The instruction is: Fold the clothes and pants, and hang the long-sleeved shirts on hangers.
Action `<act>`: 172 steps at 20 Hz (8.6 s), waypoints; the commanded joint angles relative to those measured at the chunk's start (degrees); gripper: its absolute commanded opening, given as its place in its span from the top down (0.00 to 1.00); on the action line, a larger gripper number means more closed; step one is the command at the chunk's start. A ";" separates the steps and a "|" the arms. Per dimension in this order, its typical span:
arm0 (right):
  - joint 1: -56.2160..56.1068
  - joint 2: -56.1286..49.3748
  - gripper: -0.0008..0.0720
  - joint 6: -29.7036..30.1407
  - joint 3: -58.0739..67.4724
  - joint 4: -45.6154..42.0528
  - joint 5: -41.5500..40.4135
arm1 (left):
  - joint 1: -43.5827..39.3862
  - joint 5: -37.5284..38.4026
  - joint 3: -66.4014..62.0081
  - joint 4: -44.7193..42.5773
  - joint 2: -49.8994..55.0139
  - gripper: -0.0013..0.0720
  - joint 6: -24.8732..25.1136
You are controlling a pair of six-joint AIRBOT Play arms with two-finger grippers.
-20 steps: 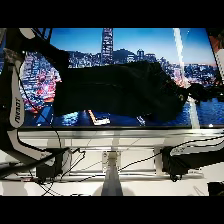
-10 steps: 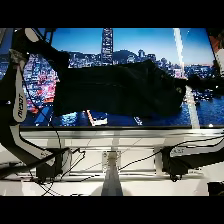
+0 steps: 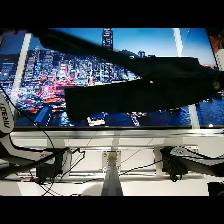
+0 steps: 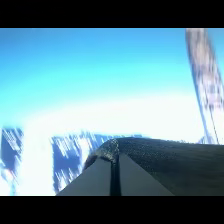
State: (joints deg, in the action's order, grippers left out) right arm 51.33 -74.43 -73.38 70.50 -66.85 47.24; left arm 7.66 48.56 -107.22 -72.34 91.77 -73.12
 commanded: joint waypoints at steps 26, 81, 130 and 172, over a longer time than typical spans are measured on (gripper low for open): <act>7.17 1.40 0.95 0.07 -8.24 -2.60 4.42 | 7.54 34.14 12.39 -0.15 -1.84 0.28 -2.29; 0.48 10.34 0.95 -6.82 -8.31 -27.23 24.81 | 27.06 21.84 63.30 -4.13 -25.83 0.95 8.76; -24.22 -1.22 0.41 -16.94 -5.99 -7.98 -12.15 | 5.46 -13.53 25.11 34.29 19.15 0.53 -4.02; -55.91 -20.20 0.95 -20.52 23.54 -16.92 16.74 | -38.53 3.91 23.37 35.56 -4.07 0.47 6.40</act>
State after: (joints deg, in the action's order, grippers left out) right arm -15.53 -96.27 -93.91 93.97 -82.63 54.08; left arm -22.83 56.80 -83.88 -40.38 82.78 -71.02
